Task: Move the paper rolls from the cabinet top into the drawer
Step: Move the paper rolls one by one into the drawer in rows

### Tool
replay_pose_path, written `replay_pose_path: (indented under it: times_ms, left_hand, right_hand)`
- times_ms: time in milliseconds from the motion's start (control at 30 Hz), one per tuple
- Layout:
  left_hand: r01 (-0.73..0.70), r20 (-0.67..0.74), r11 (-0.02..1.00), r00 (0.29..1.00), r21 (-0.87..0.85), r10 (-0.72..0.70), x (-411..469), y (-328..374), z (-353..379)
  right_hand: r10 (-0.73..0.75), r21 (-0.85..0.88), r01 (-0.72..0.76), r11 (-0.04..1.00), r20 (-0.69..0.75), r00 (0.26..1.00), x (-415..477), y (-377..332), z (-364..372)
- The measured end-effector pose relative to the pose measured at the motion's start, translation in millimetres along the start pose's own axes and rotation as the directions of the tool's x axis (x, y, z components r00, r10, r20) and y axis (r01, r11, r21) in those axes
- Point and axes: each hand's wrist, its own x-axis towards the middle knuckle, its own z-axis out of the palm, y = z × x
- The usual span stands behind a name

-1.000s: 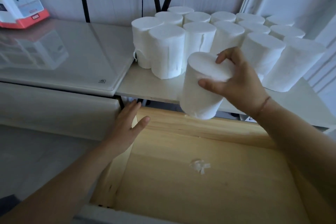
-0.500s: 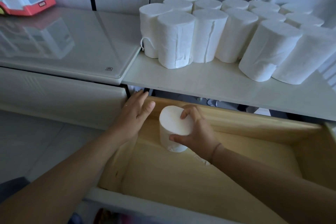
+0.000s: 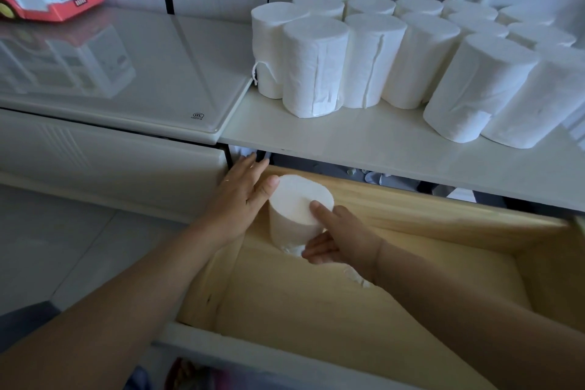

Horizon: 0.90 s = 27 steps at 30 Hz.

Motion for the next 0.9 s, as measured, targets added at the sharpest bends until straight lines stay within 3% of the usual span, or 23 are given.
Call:
replay_pose_path:
  times_ms: [233, 267, 333, 367, 400, 467, 500, 567, 800, 900]
  left_hand:
    - [-0.018, -0.002, 0.998, 1.000, 0.057, 0.018, 1.2, 1.8, 0.3]
    - [-0.022, -0.005, 0.998, 1.000, 0.060, 0.022, 2.0, 1.1, 0.4]
    - [-0.028, -0.007, 0.998, 1.000, 0.064, 0.028, 3.2, 0.0, 1.0]
    - [-0.026, -0.007, 0.998, 1.000, 0.060, 0.026, 3.3, -0.4, 1.1]
    - [-0.022, -0.006, 0.998, 1.000, 0.054, 0.022, 3.1, -0.5, 0.9]
    - [-0.022, -0.003, 0.998, 1.000, 0.053, 0.022, 2.6, -0.2, 0.4]
    - [-0.026, 0.003, 0.997, 1.000, 0.068, 0.026, 2.2, 0.3, 0.2]
    - [-0.042, 0.019, 0.991, 0.999, 0.131, 0.040, 2.2, 1.4, -0.1]
    - [-0.058, 0.021, 0.984, 0.998, 0.169, 0.055, 1.1, 3.5, -0.5]
    - [-0.063, 0.014, 0.984, 0.998, 0.164, 0.061, 0.8, 3.2, 0.1]
  right_hand:
    - [-0.066, -0.049, 0.065, 0.997, -0.025, 0.998, 22.3, -17.6, 30.3]
    - [-0.072, -0.094, 0.070, 0.993, -0.020, 0.997, 20.2, -18.7, 28.5]
    - [-0.179, -0.349, 0.147, 0.926, -0.063, 0.982, 12.9, -23.5, 20.8]
    - [-0.311, -0.502, 0.213, 0.838, -0.119, 0.943, 9.4, -29.4, 16.2]
    - [-0.484, -0.613, 0.287, 0.736, -0.181, 0.856, 6.0, -38.8, 11.6]
    - [-0.757, -0.680, 0.447, 0.581, -0.251, 0.603, 1.3, -68.5, 3.5]
    - [-0.829, -0.686, 0.510, 0.518, -0.258, 0.495, 2.3, -85.5, -0.6]
    - [-0.883, -0.696, 0.560, 0.449, -0.251, 0.396, 12.1, -120.4, -8.4]
    - [-0.880, -0.750, 0.503, 0.429, -0.220, 0.421, 58.9, -184.1, -4.6]
    - [-0.875, -0.733, 0.501, 0.460, -0.278, 0.397, 71.2, -189.3, 6.7]
